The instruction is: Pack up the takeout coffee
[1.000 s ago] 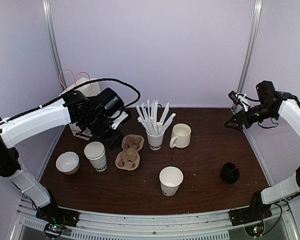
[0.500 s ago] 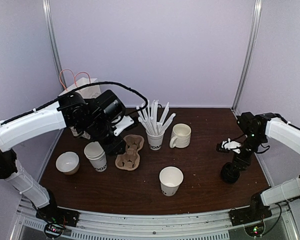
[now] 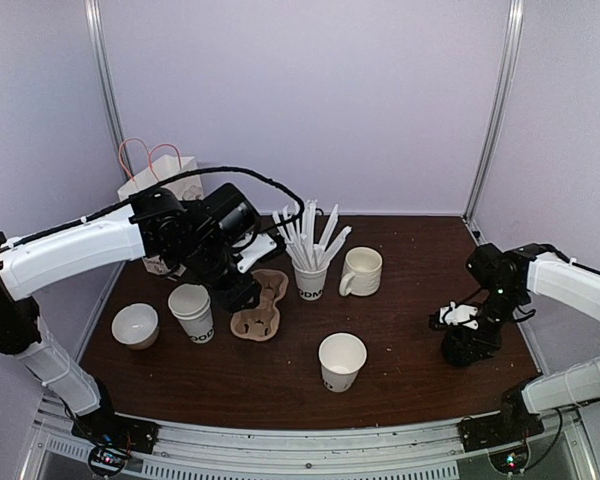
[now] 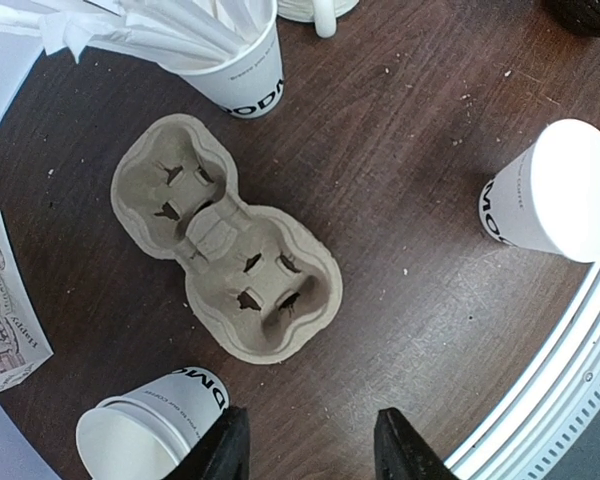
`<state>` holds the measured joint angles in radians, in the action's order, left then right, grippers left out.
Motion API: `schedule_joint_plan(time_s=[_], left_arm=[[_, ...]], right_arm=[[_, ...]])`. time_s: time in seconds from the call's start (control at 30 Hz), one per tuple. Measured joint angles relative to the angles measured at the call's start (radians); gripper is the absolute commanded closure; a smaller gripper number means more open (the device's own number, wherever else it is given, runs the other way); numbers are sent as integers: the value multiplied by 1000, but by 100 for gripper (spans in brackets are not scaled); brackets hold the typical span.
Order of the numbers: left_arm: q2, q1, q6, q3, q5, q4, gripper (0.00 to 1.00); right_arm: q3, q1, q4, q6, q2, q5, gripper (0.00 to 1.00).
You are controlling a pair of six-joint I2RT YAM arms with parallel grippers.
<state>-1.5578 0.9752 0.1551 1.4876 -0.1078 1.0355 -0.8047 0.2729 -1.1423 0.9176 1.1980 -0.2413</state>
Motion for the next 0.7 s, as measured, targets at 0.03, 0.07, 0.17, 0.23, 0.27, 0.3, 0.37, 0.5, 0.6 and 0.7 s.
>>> schedule_joint_plan(time_s=[0.03, 0.07, 0.17, 0.23, 0.27, 0.3, 0.37, 0.5, 0.6, 0.7], left_arm=[[0, 0, 0, 0, 0, -3, 56], [0, 0, 0, 0, 0, -6, 56], [-2, 0, 0, 0, -1, -16, 56], [-4, 0, 0, 0, -2, -18, 56], [-6, 0, 0, 0, -1, -18, 56], [-8, 0, 0, 0, -1, -19, 56], [-12, 0, 0, -2, -2, -19, 56], [-14, 0, 0, -5, -2, -19, 55], [-14, 0, 0, -8, -3, -23, 55], [-14, 0, 0, -10, -3, -24, 55]], right_arm=[[1, 3, 8, 0, 5, 1, 50], [3, 6, 16, 3, 10, 2, 53], [11, 10, 34, 2, 26, 5, 58], [13, 11, 42, 0, 38, 5, 62], [14, 12, 45, 1, 42, 5, 64], [14, 12, 48, 1, 45, 5, 65], [16, 12, 55, 0, 50, 5, 69], [20, 13, 61, -1, 51, 3, 73], [22, 13, 67, -4, 51, 3, 75], [26, 13, 70, -5, 58, 3, 80]])
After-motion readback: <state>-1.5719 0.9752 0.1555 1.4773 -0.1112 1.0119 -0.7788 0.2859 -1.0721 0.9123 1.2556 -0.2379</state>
